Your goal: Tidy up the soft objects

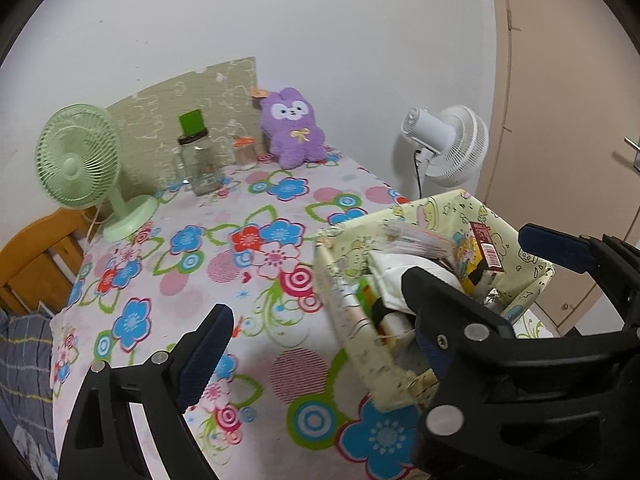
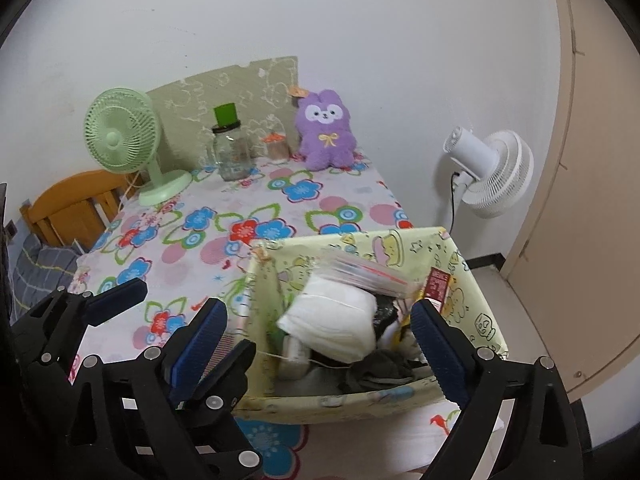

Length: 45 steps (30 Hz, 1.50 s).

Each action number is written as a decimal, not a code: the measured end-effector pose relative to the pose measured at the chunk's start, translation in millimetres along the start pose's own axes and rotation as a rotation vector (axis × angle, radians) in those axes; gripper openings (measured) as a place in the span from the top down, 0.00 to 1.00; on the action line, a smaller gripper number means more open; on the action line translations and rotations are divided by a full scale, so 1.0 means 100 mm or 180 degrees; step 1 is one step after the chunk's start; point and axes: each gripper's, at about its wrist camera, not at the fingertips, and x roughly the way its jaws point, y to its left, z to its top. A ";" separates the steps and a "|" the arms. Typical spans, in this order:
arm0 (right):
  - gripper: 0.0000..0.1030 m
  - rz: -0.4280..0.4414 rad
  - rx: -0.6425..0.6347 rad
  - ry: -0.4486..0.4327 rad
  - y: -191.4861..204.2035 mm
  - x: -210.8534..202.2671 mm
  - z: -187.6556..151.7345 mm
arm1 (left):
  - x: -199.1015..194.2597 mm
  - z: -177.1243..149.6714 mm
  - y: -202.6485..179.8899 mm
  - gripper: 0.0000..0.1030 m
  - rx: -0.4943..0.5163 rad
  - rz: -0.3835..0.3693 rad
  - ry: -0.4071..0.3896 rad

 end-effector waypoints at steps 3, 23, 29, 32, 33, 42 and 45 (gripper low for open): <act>0.04 0.0001 -0.0026 -0.0058 0.10 -0.08 0.01 | -0.11 -0.01 0.12 0.07 -0.0055 0.0051 -0.0034; 0.01 0.0030 -0.0132 -0.0406 0.57 -0.56 0.09 | -0.79 -0.18 0.85 0.00 -0.0487 0.0441 -0.0378; 0.01 0.0062 -0.0128 -0.0491 0.61 -0.68 0.09 | -0.99 -0.24 0.98 0.00 -0.0562 0.0569 -0.0494; 0.01 0.0073 -0.0109 -0.0525 0.60 -0.74 0.08 | -1.07 -0.28 1.04 0.00 -0.0608 0.0621 -0.0537; 0.01 0.0073 -0.0108 -0.0529 0.59 -0.74 0.08 | -1.08 -0.30 1.06 0.00 -0.0631 0.0648 -0.0547; 0.01 0.0078 -0.0111 -0.0584 0.59 -0.82 0.02 | -1.23 -0.36 1.18 0.00 -0.0802 0.0704 -0.0635; 0.01 0.0078 -0.0085 -0.0613 0.57 -0.85 0.01 | -1.23 -0.37 1.16 0.00 -0.0785 0.0695 -0.0632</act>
